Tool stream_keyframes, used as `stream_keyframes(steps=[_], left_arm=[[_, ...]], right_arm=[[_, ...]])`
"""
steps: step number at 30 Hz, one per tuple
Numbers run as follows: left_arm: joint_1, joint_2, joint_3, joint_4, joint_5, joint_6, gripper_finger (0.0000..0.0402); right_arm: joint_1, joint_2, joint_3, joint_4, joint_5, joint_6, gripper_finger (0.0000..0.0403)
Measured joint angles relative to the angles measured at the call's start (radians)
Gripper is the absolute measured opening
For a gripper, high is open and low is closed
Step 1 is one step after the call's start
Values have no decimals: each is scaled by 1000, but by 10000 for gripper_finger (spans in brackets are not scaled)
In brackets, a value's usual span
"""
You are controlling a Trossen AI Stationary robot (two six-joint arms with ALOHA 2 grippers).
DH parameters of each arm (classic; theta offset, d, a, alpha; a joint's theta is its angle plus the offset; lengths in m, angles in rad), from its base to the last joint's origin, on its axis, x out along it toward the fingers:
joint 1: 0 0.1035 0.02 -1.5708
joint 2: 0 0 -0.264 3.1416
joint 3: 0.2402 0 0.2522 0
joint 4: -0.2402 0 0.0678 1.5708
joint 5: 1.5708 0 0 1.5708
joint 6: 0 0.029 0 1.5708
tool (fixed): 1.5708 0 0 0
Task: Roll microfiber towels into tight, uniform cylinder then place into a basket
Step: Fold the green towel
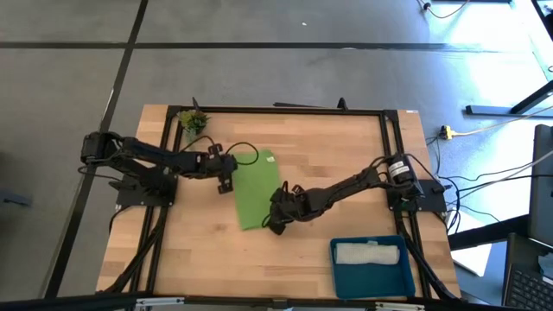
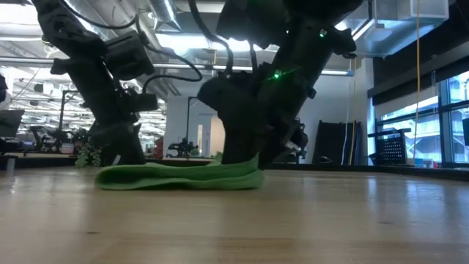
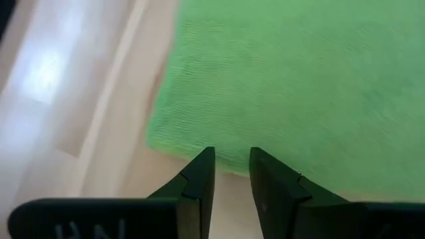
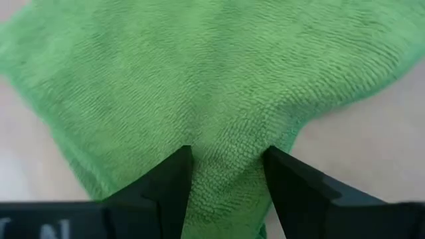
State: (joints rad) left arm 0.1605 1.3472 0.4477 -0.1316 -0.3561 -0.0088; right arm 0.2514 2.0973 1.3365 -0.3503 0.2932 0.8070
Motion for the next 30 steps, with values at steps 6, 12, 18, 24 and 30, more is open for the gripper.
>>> stream_keyframes(steps=[6, 12, 18, 24, 30], left_arm=[[32, 0, 0, 69, 5, 66, 82], [-4, -58, 30, 74, -50, 124, 82], [-80, -160, 38, 52, -46, 125, 82], [-219, -221, 37, -12, -46, 58, 82], [-385, -223, 36, -18, -45, -22, 82]], right_arm=[[16, 2, -1, 37, -2, -4, 190], [38, -23, 37, 12, 112, -115, 190], [56, -44, 98, -18, 129, -325, 190], [92, -47, 129, -112, 129, -566, 190], [112, -39, 80, -113, 75, -717, 190]])
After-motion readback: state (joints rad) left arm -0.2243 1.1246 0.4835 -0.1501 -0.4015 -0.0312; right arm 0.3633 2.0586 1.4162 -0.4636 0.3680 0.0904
